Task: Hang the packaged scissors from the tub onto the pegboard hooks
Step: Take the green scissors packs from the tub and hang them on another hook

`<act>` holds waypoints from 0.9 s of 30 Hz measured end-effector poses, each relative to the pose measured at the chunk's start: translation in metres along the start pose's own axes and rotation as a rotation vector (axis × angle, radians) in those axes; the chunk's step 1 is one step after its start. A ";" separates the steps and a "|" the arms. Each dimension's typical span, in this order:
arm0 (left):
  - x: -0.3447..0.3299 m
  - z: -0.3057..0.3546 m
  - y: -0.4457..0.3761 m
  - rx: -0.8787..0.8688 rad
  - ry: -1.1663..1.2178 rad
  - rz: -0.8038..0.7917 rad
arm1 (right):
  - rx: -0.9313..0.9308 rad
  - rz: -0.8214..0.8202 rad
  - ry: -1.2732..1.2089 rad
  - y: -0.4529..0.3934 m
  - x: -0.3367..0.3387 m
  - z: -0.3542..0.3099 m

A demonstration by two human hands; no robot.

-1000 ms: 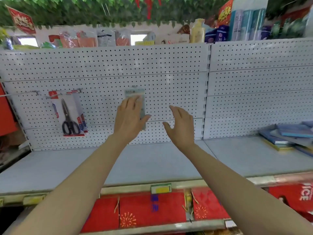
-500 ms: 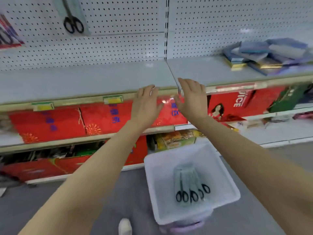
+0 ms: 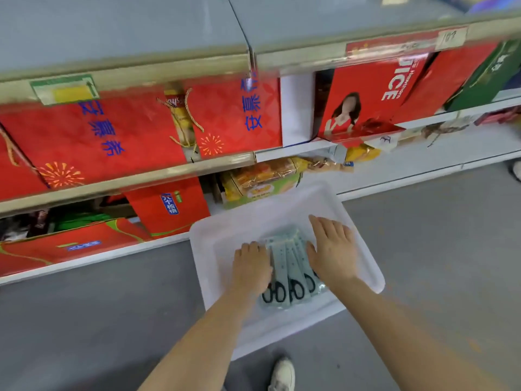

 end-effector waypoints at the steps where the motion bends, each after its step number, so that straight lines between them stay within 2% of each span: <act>1: -0.023 0.002 -0.001 0.014 -0.013 -0.086 | -0.002 -0.014 -0.003 0.010 -0.012 0.002; 3: -0.064 0.004 -0.006 0.116 0.056 -0.234 | -0.004 -0.028 -0.009 0.028 -0.033 0.006; 5: -0.093 0.006 -0.013 0.293 0.193 -0.292 | -0.019 -0.045 -0.002 0.044 -0.050 0.011; 8: -0.108 0.010 -0.023 0.513 0.273 -0.212 | -0.053 -0.096 0.023 0.062 -0.072 0.019; 10: -0.109 0.010 -0.028 0.597 0.257 -0.167 | -0.076 -0.137 0.032 0.071 -0.084 0.021; 15: -0.112 -0.004 -0.038 0.685 0.285 -0.199 | -0.134 -0.230 0.034 0.079 -0.104 0.021; 22: -0.115 -0.043 -0.026 0.769 0.359 -0.196 | -0.293 -0.573 0.010 0.086 -0.149 0.008; 27: -0.118 -0.061 -0.022 0.806 0.335 -0.145 | -0.392 -0.586 0.098 0.086 -0.178 -0.018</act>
Point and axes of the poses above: each hand's wrist, its own y-axis away from the middle knuckle, its own x-axis out of the back of the hand, z = x × y, the point moved 7 cm from there along -y, towards the middle knuckle, and after that the axes turned 9 degrees about z, right-handed, at the moved point
